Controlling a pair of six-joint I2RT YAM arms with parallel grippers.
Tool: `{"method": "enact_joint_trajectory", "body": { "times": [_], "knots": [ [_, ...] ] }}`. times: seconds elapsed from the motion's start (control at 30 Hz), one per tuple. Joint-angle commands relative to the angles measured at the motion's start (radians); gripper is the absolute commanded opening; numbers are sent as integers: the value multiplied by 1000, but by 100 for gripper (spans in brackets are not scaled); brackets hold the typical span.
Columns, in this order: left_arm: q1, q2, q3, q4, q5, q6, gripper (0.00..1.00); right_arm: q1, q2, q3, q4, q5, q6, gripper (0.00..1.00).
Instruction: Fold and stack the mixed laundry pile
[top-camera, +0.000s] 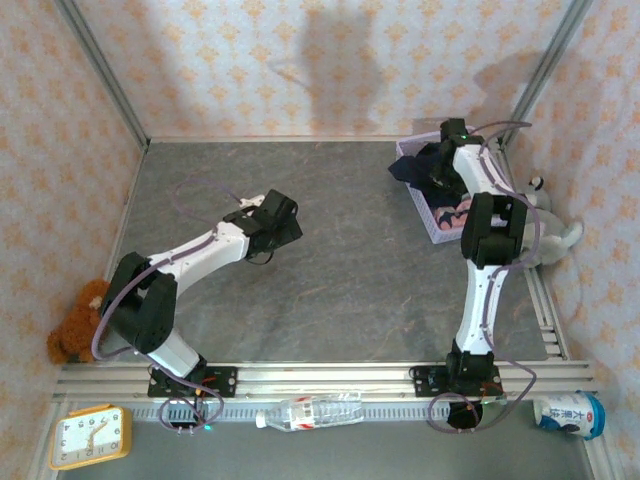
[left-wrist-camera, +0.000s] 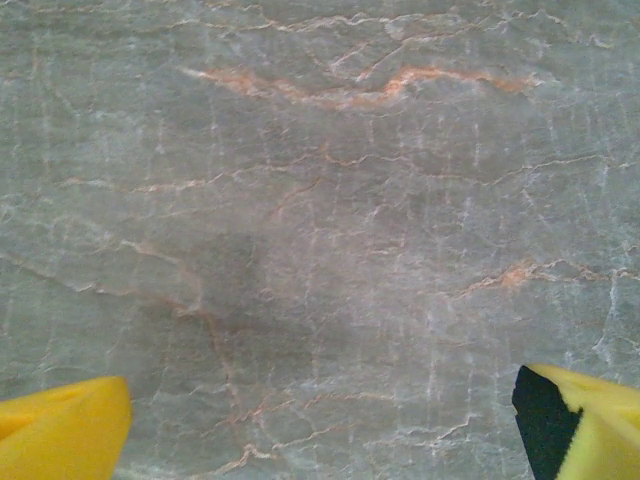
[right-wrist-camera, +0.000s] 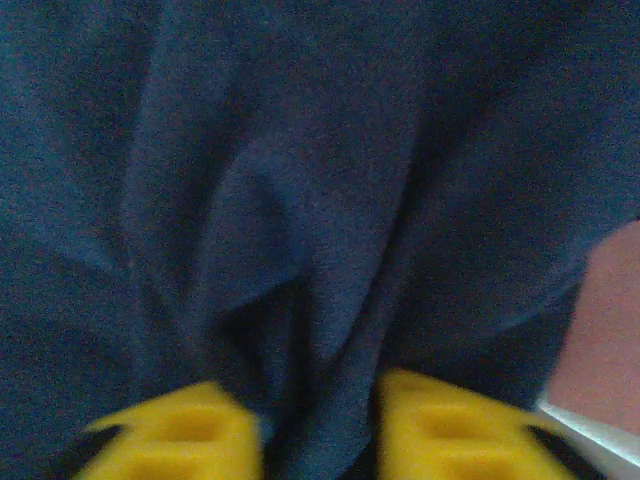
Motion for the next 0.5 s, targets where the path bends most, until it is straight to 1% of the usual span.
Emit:
{"method": "enact_joint_trajectory", "body": {
  "times": [0.0, 0.13, 0.2, 0.33, 0.4, 0.47],
  "knots": [
    [-7, -35, -12, -44, -54, -23, 99, 2, -57, 58, -31, -1, 13, 0],
    [-8, -29, 8, -51, -59, -21, 99, 1, -200, 50, 18, -45, -25, 0],
    [-7, -15, 30, -56, -58, -20, 99, 2, -280, 51, 48, -87, -51, 0],
    [-6, 22, 86, -58, -40, -8, 100, 1, -438, 46, 130, -210, -83, 0],
    [-5, 36, 113, -61, -32, -2, 100, 1, -493, 55, 153, -272, -86, 0],
    [-1, 44, 146, -68, -33, 7, 100, 5, -540, 65, 183, -377, -72, 0]
  ]
}}
